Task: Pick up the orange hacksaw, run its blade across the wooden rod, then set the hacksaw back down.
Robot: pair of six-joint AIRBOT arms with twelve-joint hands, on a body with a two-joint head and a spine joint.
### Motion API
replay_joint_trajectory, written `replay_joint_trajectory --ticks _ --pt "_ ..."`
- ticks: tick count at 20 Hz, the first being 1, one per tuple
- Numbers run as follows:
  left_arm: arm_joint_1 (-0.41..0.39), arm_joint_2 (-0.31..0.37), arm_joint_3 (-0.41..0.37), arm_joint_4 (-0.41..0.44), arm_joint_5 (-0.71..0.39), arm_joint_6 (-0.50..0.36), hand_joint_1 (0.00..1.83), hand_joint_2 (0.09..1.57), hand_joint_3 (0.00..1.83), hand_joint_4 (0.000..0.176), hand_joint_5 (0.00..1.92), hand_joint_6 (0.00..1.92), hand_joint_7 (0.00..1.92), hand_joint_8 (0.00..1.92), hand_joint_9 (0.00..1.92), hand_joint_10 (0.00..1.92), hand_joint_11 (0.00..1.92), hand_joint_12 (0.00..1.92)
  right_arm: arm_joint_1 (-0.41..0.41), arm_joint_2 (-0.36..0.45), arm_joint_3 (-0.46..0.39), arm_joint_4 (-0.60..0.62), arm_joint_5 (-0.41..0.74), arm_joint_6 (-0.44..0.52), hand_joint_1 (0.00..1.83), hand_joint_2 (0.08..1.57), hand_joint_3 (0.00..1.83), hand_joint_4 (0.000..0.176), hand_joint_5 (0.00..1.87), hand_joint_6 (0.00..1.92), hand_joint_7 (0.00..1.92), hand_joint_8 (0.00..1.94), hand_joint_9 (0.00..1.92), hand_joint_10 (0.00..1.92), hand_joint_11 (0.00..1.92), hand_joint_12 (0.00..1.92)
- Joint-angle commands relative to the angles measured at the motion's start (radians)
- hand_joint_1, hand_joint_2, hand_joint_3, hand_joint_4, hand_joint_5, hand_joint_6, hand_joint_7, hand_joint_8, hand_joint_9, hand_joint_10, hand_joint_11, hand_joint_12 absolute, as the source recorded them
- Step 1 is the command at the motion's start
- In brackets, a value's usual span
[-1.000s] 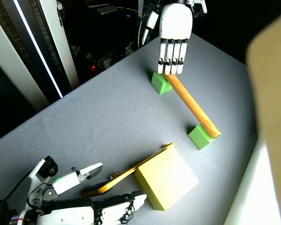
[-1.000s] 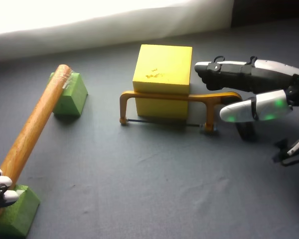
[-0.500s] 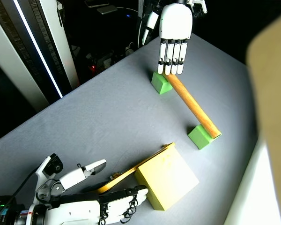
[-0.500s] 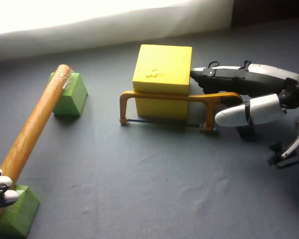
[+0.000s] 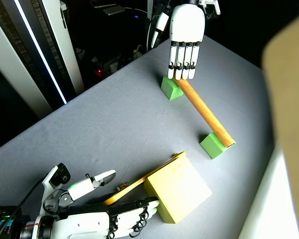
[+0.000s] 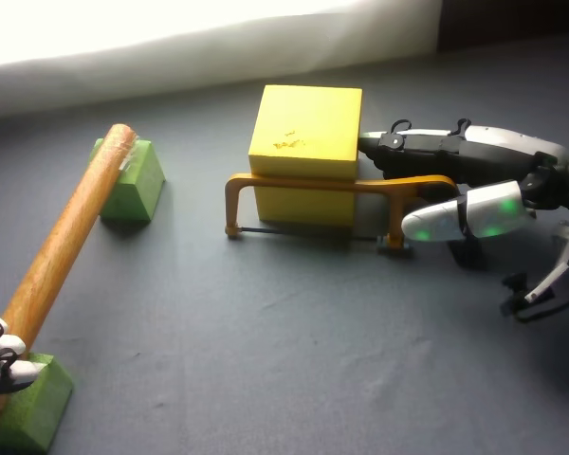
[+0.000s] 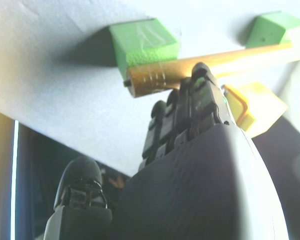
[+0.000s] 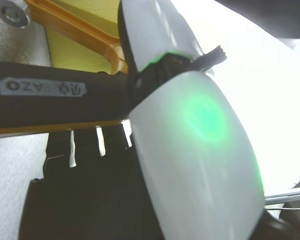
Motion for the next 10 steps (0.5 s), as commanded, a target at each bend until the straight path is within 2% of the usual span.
replay_joint_trajectory --ticks 1,3,5,7,8,10 --pt "-0.010 -0.002 0.006 -0.017 -0.011 -0.001 0.07 1.26 0.00 0.000 0.01 0.00 0.01 0.00 0.00 0.00 0.04 0.02 0.016 -0.008 0.003 0.055 0.069 0.003 1.02 1.11 0.00 0.000 0.18 0.00 0.13 0.00 0.15 0.00 0.00 0.52" --pt "-0.010 -0.002 0.006 -0.017 -0.011 -0.001 0.00 1.26 0.00 0.000 0.00 0.00 0.00 0.00 0.01 0.00 0.04 0.02 0.022 -0.012 0.003 0.055 0.063 -0.001 1.03 1.11 0.00 0.000 0.22 0.01 0.17 0.01 0.19 0.01 0.00 0.54" --pt "-0.010 -0.002 0.006 -0.017 -0.011 -0.001 0.03 1.27 0.00 0.000 0.00 0.00 0.01 0.00 0.01 0.00 0.03 0.02 0.027 -0.014 0.003 0.056 0.056 -0.001 1.07 1.11 0.00 0.000 0.36 0.01 0.32 0.01 0.32 0.01 0.00 0.79" --pt "-0.011 -0.003 0.006 -0.017 -0.011 -0.001 0.04 1.27 0.00 0.000 0.00 0.00 0.00 0.00 0.00 0.00 0.01 0.01 0.031 -0.016 0.003 0.057 0.051 -0.001 1.08 1.12 0.00 0.000 0.48 0.01 0.49 0.01 0.49 0.01 0.10 0.92" --pt "-0.011 -0.003 0.006 -0.017 -0.011 -0.001 0.02 1.27 0.00 0.000 0.00 0.00 0.00 0.00 0.00 0.00 0.02 0.02 0.032 -0.016 0.003 0.058 0.048 -0.001 1.11 1.12 0.00 0.000 0.59 0.01 0.63 0.02 0.60 0.02 0.17 0.96" --pt "-0.011 -0.004 0.005 -0.017 -0.015 -0.001 0.02 1.26 0.00 0.000 0.02 0.01 0.03 0.01 0.03 0.01 0.06 0.04 0.033 -0.018 0.003 0.078 0.044 -0.017 1.15 1.19 0.00 0.000 0.75 0.01 0.84 0.02 0.79 0.03 0.31 0.98"
